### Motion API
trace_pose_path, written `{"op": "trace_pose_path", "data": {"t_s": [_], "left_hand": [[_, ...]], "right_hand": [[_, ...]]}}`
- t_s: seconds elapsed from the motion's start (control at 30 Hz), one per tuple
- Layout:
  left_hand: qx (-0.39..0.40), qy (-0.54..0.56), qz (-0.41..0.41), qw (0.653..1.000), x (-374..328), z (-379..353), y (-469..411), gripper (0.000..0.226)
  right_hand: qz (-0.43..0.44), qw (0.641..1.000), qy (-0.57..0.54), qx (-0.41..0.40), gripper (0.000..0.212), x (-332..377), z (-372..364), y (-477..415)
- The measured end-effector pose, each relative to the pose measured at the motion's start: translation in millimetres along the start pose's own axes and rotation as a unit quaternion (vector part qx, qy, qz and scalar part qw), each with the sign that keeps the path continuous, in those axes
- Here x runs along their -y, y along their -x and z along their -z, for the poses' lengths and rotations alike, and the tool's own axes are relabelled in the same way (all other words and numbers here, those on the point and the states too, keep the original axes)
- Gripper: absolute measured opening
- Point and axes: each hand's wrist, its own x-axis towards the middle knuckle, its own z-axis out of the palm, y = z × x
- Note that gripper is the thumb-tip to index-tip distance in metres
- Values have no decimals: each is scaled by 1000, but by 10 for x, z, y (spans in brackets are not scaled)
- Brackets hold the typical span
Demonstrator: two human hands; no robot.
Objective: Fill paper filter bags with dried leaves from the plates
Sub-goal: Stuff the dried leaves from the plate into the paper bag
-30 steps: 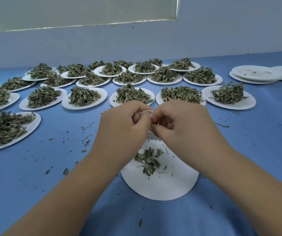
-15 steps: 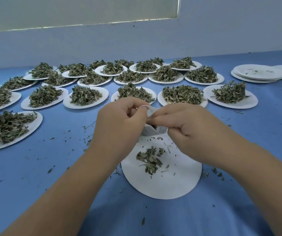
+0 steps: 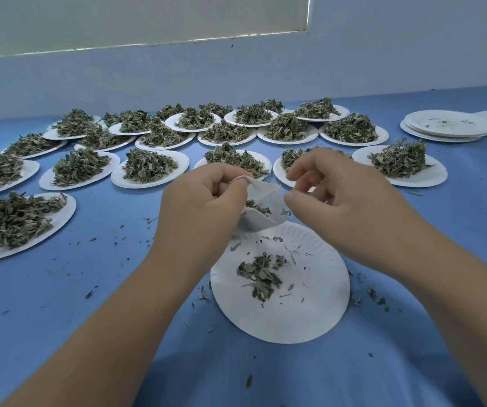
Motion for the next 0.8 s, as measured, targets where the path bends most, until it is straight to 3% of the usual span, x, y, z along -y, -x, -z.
{"op": "trace_pose_path", "data": {"t_s": [0.1, 0.43, 0.7, 0.8], "left_hand": [[4, 3, 4, 1000, -5, -20, 8, 22], [23, -5, -19, 1000, -53, -53, 50, 25], [32, -28, -38, 998, -64, -104, 90, 27], [0, -13, -18, 1000, -45, -6, 25, 27]], "right_hand": [[-42, 998, 24, 31, 26, -21, -45, -11], [-70, 996, -3, 57, 6, -53, -127, -71], [-92, 993, -34, 65, 26, -99, -173, -125], [-100, 990, -37, 88, 48, -99, -81, -104]]}}
